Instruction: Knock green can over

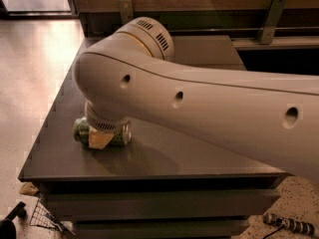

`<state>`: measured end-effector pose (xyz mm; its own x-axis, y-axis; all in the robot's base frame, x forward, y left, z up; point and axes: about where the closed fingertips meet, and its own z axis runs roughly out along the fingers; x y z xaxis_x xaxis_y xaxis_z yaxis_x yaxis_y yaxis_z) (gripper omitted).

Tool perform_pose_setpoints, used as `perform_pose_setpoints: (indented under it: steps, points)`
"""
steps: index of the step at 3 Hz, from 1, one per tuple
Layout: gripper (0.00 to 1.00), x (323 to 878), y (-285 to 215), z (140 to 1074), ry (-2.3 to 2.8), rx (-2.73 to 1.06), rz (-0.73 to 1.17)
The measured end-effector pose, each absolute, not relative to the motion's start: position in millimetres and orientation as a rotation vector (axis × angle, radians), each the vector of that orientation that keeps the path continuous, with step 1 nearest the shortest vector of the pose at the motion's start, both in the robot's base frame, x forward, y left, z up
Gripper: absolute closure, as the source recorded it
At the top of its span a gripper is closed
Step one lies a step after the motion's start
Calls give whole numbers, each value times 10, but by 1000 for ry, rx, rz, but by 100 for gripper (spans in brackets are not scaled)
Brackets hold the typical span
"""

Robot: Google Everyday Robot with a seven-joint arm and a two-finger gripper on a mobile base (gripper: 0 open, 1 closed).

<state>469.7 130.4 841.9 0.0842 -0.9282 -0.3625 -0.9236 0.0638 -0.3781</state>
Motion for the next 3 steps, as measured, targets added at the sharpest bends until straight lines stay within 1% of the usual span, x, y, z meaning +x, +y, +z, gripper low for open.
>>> perform_pose_setpoints:
  steps: [1, 3]
  points:
    - [82, 4697, 1304, 8455, 1822, -1842, -11]
    - [35, 4689, 1312, 8453, 1820, -1844, -11]
